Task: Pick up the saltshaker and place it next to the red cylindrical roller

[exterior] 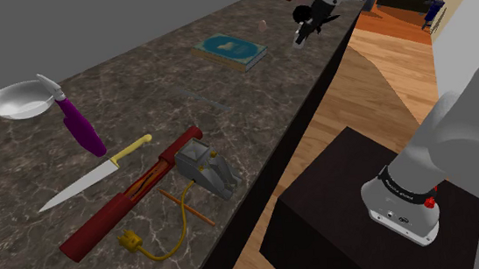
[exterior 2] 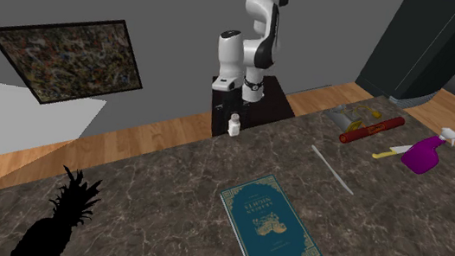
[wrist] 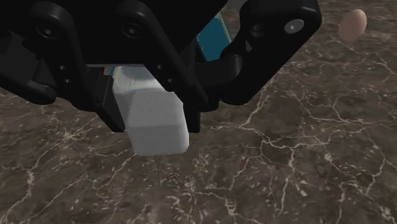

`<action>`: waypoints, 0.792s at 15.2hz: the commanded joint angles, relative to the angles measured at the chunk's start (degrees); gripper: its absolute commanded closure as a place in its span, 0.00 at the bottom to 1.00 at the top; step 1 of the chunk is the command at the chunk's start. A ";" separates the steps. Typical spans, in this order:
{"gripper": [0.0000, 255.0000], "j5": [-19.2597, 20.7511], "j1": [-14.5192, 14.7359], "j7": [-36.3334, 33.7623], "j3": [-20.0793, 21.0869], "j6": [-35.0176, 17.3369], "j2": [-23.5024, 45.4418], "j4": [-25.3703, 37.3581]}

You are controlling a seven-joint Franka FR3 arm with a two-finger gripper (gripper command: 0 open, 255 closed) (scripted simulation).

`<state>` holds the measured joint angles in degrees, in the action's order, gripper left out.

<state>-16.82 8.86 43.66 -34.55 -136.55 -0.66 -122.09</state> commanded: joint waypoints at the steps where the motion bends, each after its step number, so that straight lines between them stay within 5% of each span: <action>1: 1.00 1.21 -0.03 -1.01 0.01 1.40 -0.96 0.73; 6: 1.00 3.02 -0.09 -2.72 0.14 4.30 -2.34 2.71; 12: 1.00 10.35 2.22 -14.78 6.07 0.87 -9.84 -5.41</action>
<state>-7.63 10.82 30.95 -29.49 -135.39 -9.36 -126.43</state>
